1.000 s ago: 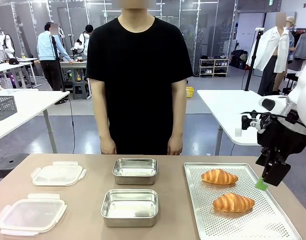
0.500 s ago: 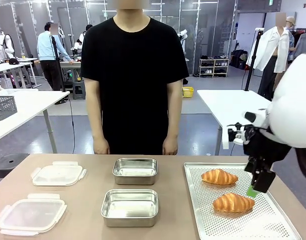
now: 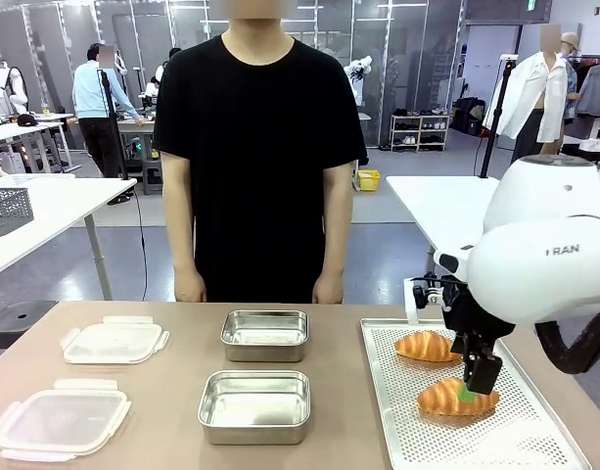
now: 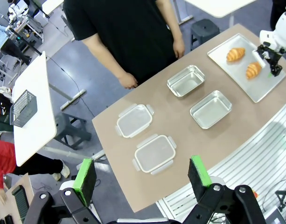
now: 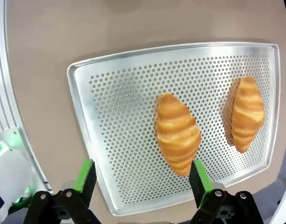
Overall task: Place the bread into the airtight container.
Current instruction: Pick up a Butter Roll and place it into an empty Airtight Container.
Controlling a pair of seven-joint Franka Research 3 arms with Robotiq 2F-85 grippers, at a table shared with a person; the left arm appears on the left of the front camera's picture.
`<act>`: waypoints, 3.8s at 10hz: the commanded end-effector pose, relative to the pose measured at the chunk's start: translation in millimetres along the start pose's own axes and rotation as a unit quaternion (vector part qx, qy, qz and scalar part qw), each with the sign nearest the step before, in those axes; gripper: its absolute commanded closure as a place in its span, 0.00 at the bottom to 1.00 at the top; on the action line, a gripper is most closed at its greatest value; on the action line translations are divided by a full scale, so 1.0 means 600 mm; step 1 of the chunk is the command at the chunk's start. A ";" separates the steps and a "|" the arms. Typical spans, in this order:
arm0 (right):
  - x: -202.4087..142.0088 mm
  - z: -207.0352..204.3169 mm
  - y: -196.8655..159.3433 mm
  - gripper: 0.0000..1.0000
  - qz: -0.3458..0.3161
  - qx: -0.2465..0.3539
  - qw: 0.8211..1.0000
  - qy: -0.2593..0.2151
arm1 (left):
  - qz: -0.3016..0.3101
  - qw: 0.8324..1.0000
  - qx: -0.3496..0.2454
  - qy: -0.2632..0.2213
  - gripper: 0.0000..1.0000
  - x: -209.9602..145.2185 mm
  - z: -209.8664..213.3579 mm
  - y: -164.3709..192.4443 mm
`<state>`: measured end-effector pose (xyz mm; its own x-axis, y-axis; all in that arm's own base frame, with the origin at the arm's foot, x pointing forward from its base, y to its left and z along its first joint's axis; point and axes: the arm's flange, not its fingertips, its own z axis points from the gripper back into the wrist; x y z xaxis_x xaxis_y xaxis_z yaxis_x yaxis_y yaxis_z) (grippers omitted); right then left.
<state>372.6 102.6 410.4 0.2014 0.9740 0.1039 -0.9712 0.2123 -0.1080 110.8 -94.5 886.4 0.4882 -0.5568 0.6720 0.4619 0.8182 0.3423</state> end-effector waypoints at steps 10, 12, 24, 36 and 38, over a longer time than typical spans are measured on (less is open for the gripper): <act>-0.075 -0.155 -0.061 0.00 0.086 0.009 0.996 -0.022 | -0.002 1.000 -0.002 -0.012 0.00 -0.005 0.015 -0.009; -0.075 -0.169 -0.076 0.00 0.087 0.007 0.996 -0.016 | -0.002 1.000 -0.002 -0.012 0.00 -0.005 0.015 -0.009; -0.081 -0.201 -0.116 0.19 0.069 0.012 0.997 -0.016 | -0.002 1.000 -0.002 -0.012 0.00 -0.005 0.015 -0.009; 0.030 0.022 -0.085 0.52 0.048 0.023 0.998 0.022 | -0.002 1.000 -0.002 -0.012 0.00 -0.005 0.015 -0.009; 0.095 0.042 -0.085 0.52 0.029 0.034 0.998 0.034 | -0.002 1.000 -0.002 -0.012 0.00 -0.005 0.015 -0.009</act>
<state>420.2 127.0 448.0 0.1162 0.9916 0.0576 -0.9905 0.1199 -0.0669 110.8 -94.6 886.3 0.4882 -0.5569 0.6719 0.4620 0.8181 0.3424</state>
